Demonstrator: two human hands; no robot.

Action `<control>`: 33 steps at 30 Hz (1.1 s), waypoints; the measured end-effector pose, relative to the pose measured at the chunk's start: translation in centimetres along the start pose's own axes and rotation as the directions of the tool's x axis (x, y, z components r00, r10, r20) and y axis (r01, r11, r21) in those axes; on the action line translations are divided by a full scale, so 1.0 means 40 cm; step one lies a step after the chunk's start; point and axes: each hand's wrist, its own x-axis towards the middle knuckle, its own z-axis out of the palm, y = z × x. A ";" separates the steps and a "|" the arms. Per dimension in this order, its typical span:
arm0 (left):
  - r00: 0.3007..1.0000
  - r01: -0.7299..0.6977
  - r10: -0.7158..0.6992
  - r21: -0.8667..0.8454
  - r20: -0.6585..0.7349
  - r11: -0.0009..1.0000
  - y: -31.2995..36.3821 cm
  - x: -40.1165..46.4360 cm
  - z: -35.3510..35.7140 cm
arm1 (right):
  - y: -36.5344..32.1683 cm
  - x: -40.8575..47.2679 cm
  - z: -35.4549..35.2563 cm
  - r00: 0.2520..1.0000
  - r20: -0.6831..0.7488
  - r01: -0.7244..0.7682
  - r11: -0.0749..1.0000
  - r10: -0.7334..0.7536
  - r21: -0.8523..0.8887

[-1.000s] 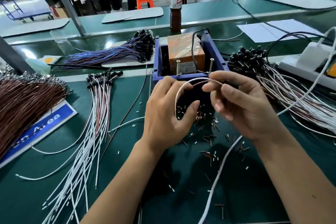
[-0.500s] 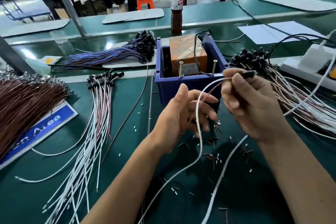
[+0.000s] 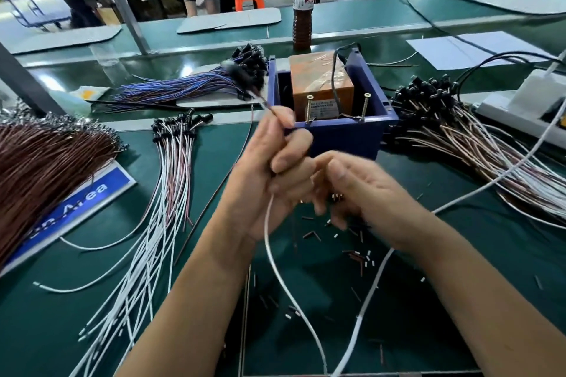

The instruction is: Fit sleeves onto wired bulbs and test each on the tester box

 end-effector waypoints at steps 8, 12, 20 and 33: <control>0.905 -0.283 0.299 0.095 -0.304 0.954 0.022 -0.005 -0.019 | 0.007 0.005 0.074 0.961 0.249 -0.137 0.989 0.119 0.057; 0.804 -0.355 0.429 0.248 -0.412 0.902 0.020 -0.006 -0.022 | 0.008 0.006 0.044 0.963 0.218 -0.160 0.987 0.157 -0.006; 0.826 -0.335 0.329 0.072 -0.458 0.940 0.045 -0.011 -0.047 | -0.010 -0.010 -0.040 0.976 0.179 -0.150 0.976 0.121 0.159; 0.914 -0.158 0.270 0.348 -0.302 0.924 0.023 -0.009 -0.050 | 0.004 0.002 -0.057 0.931 -0.356 0.049 0.994 -0.082 -0.101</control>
